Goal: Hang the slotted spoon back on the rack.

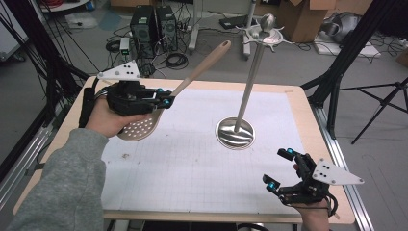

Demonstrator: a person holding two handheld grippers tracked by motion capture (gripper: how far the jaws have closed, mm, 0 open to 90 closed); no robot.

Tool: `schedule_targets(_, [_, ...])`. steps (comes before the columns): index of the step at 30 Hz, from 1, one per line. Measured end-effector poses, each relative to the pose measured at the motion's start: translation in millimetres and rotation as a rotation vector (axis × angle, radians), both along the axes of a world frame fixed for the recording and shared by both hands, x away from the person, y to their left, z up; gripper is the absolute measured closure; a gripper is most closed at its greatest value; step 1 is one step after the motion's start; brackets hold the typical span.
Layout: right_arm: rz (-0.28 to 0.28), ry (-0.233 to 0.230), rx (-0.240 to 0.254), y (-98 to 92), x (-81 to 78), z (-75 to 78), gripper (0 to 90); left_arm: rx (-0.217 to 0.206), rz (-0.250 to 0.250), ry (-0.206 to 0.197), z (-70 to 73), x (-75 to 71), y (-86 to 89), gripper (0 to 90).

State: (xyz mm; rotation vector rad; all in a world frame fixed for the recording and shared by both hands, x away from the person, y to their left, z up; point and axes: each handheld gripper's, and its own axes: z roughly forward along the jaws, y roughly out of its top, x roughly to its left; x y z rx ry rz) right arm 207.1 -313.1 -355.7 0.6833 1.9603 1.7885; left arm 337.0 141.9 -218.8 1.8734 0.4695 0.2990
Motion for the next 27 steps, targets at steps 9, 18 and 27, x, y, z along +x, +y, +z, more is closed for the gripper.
schedule_targets(9, [-0.001,-0.005,-0.001,-0.5,0.1,0.1,7.4,-0.012,-0.009,-0.012,7.6,-3.5,-6.8,77.9])
schedule_targets(18, [0.003,-0.006,-0.002,0.4,-0.5,1.0,7.4,-0.05,-0.006,-0.023,15.6,-6.3,-15.5,77.9])
schedule_targets(27, [0.001,-0.003,0.001,-0.6,-1.3,1.3,7.4,-0.053,-0.023,-0.018,12.1,-6.1,-25.2,77.9])
